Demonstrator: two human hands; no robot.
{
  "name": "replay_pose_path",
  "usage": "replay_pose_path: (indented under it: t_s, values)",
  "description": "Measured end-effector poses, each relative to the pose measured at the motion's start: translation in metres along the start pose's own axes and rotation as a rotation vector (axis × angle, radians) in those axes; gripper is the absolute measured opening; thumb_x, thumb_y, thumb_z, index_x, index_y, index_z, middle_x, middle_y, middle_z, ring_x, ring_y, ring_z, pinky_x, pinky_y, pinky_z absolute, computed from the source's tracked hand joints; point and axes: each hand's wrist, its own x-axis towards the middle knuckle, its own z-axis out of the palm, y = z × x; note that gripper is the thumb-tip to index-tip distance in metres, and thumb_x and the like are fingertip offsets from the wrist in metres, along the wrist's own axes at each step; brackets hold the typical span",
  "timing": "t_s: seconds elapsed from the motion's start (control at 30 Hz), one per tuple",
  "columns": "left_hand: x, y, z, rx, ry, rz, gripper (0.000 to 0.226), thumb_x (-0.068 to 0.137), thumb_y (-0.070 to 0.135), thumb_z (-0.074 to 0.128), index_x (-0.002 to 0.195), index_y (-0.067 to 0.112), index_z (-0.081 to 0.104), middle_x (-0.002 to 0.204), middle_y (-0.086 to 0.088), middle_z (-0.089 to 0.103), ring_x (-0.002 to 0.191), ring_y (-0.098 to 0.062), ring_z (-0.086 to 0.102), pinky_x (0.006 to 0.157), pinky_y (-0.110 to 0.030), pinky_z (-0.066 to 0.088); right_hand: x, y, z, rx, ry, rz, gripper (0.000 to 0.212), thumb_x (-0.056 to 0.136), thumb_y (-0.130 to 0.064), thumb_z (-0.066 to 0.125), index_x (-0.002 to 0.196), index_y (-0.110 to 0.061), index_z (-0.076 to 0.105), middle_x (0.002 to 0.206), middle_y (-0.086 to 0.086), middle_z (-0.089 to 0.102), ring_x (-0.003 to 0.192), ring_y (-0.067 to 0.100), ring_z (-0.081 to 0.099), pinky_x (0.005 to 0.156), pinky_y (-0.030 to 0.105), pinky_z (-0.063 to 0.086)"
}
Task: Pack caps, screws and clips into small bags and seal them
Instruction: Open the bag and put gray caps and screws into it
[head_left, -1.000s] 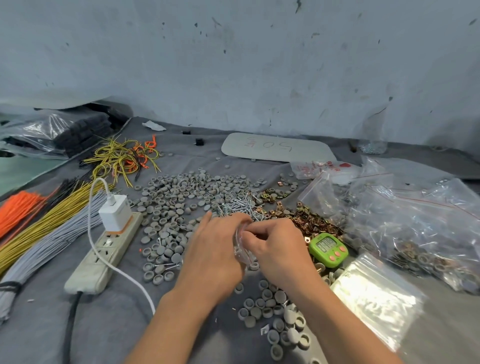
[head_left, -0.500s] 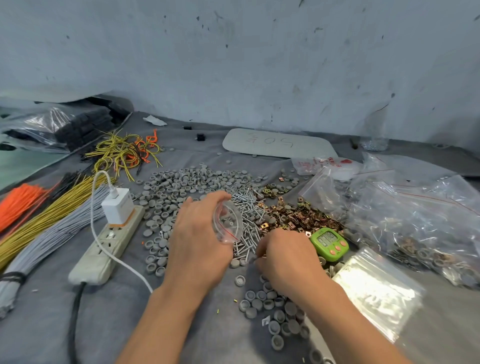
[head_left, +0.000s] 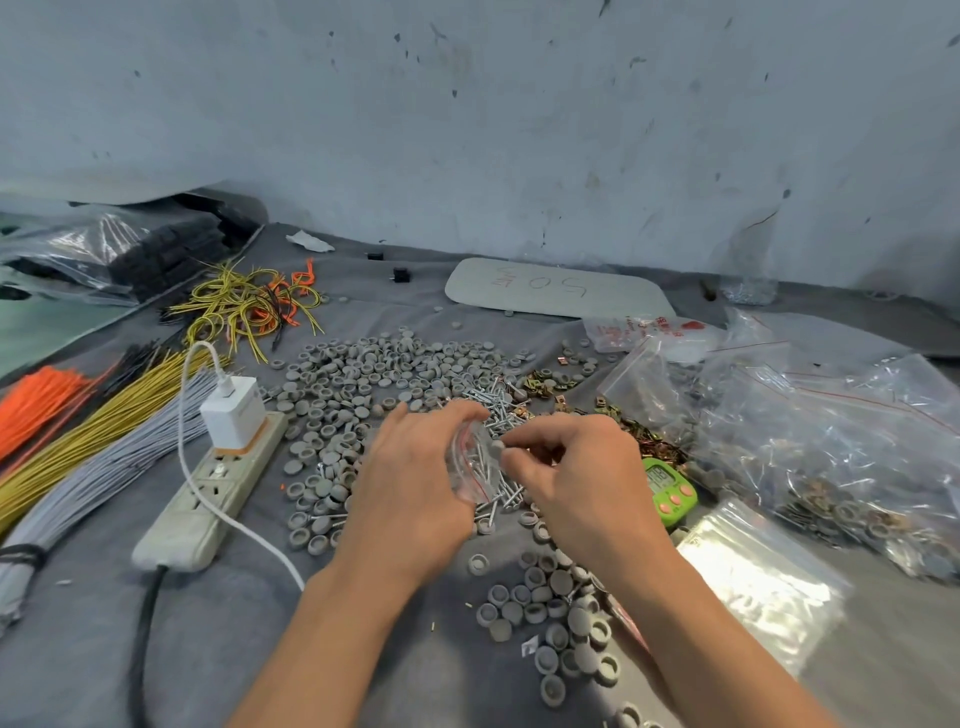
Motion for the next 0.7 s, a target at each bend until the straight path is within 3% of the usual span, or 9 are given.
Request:
replay_pose_path:
  t_s: [0.13, 0.23, 0.3, 0.4, 0.5, 0.57, 0.63, 0.7]
  values:
    - [0.002, 0.008, 0.000, -0.017, -0.068, 0.047, 0.062, 0.071, 0.013, 0.078, 0.123, 0.041, 0.059, 0.102, 0.022, 0.066, 0.103, 0.003, 0.057, 0.123, -0.020, 0.010, 0.001, -0.009, 0.006, 0.044, -0.037, -0.024, 0.012, 0.079, -0.017, 0.085, 0.079, -0.029, 0.083, 0.060, -0.015, 0.066, 0.054, -0.001, 0.055, 0.053, 0.012, 0.041]
    - [0.001, 0.012, -0.002, -0.069, -0.053, 0.045, 0.055, 0.074, 0.016, 0.076, 0.122, 0.040, 0.061, 0.101, 0.023, 0.067, 0.099, 0.008, 0.055, 0.123, -0.032, 0.024, 0.000, -0.015, 0.008, 0.102, -0.074, -0.072, 0.017, 0.083, -0.014, 0.078, 0.086, -0.030, 0.084, 0.068, -0.016, 0.073, 0.061, -0.004, 0.063, 0.058, 0.009, 0.044]
    - [-0.001, 0.011, -0.003, -0.125, -0.009, -0.003, 0.060, 0.072, 0.014, 0.079, 0.122, 0.041, 0.061, 0.094, 0.028, 0.062, 0.095, 0.015, 0.052, 0.110, -0.036, 0.042, 0.001, -0.015, 0.005, 0.108, -0.042, -0.057, 0.016, 0.085, -0.017, 0.080, 0.088, -0.032, 0.084, 0.070, -0.020, 0.074, 0.066, -0.006, 0.066, 0.059, 0.007, 0.045]
    - [-0.003, 0.005, -0.007, -0.209, 0.045, -0.115, 0.065, 0.070, 0.016, 0.086, 0.119, 0.050, 0.059, 0.093, 0.025, 0.065, 0.088, 0.005, 0.061, 0.084, -0.028, 0.054, 0.006, -0.007, -0.008, 0.052, 0.059, 0.005, 0.011, 0.087, -0.021, 0.081, 0.087, -0.032, 0.084, 0.070, -0.025, 0.073, 0.070, -0.010, 0.067, 0.061, 0.007, 0.050]
    - [-0.003, -0.003, -0.010, -0.323, 0.104, -0.176, 0.068, 0.070, 0.012, 0.088, 0.117, 0.052, 0.060, 0.094, 0.023, 0.070, 0.090, 0.008, 0.065, 0.070, -0.007, 0.047, 0.009, 0.002, -0.021, -0.190, -0.003, 0.080, 0.013, 0.090, -0.022, 0.076, 0.088, -0.031, 0.084, 0.076, -0.021, 0.074, 0.067, 0.000, 0.068, 0.066, 0.018, 0.057]
    - [-0.002, -0.004, -0.013, -0.354, 0.166, -0.186, 0.067, 0.070, 0.010, 0.088, 0.117, 0.050, 0.060, 0.094, 0.025, 0.070, 0.094, 0.014, 0.062, 0.071, 0.001, 0.041, 0.007, 0.006, -0.022, -0.425, -0.141, 0.117, 0.012, 0.090, -0.024, 0.073, 0.089, -0.030, 0.084, 0.080, -0.013, 0.076, 0.072, 0.010, 0.069, 0.075, 0.030, 0.059]
    - [-0.002, -0.003, -0.015, -0.356, 0.214, -0.189, 0.064, 0.071, 0.014, 0.087, 0.118, 0.049, 0.059, 0.097, 0.028, 0.069, 0.096, 0.014, 0.062, 0.074, -0.001, 0.041, 0.004, 0.009, -0.017, -0.598, -0.259, 0.116, 0.011, 0.090, -0.033, 0.071, 0.089, -0.026, 0.081, 0.083, -0.007, 0.075, 0.080, 0.019, 0.070, 0.082, 0.035, 0.056]
    - [-0.001, -0.002, -0.014, -0.392, 0.245, -0.206, 0.062, 0.073, 0.019, 0.086, 0.119, 0.049, 0.058, 0.099, 0.029, 0.069, 0.094, 0.009, 0.066, 0.078, -0.009, 0.047, 0.001, 0.013, -0.011, -0.709, -0.343, 0.096, 0.013, 0.089, -0.035, 0.069, 0.089, -0.023, 0.075, 0.082, -0.002, 0.071, 0.082, 0.024, 0.067, 0.080, 0.034, 0.046]
